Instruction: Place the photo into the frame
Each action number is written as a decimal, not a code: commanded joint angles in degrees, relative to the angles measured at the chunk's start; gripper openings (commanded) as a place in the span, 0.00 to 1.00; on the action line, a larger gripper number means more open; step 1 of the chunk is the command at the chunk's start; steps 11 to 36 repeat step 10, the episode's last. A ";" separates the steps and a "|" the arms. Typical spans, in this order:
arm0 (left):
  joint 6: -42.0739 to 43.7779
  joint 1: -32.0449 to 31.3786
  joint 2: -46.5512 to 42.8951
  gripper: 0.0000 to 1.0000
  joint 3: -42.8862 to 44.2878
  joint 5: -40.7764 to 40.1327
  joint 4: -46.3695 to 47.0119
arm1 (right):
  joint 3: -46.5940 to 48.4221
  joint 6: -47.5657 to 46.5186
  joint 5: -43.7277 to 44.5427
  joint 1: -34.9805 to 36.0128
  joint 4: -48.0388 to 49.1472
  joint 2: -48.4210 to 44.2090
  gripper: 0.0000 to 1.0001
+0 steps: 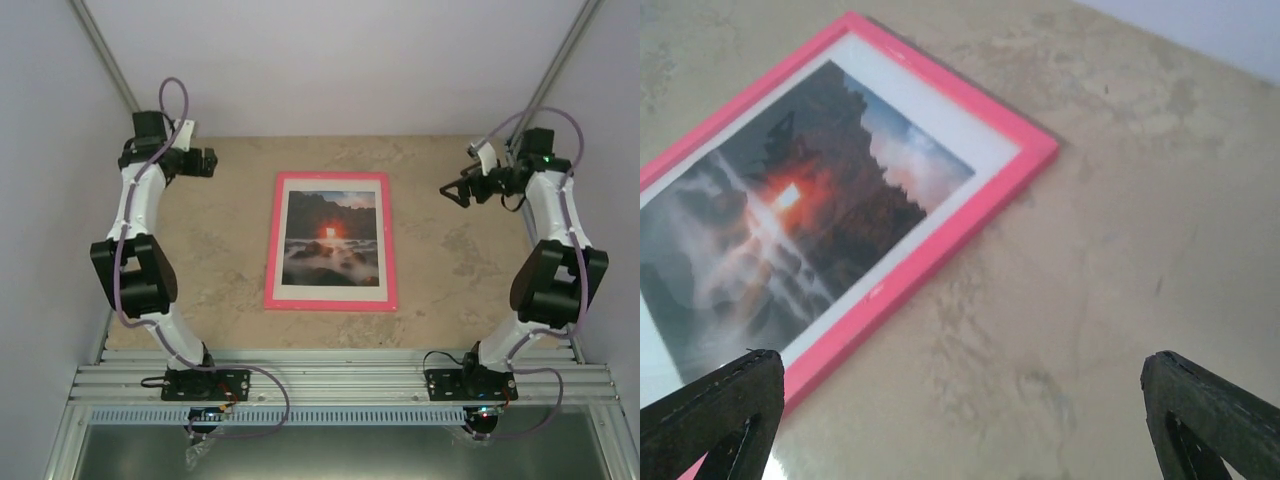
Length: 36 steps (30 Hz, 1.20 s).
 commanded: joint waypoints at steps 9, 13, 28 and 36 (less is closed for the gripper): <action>-6.87 -0.61 -13.29 1.00 -26.77 -3.35 9.46 | -25.04 -0.18 -2.15 -6.31 4.95 -14.15 0.98; -7.29 -0.64 -13.77 1.00 -27.07 -4.00 9.63 | -25.37 0.02 -2.35 -6.31 4.95 -14.53 0.98; -7.29 -0.64 -13.77 1.00 -27.07 -4.00 9.63 | -25.37 0.02 -2.35 -6.31 4.95 -14.53 0.98; -7.29 -0.64 -13.77 1.00 -27.07 -4.00 9.63 | -25.37 0.02 -2.35 -6.31 4.95 -14.53 0.98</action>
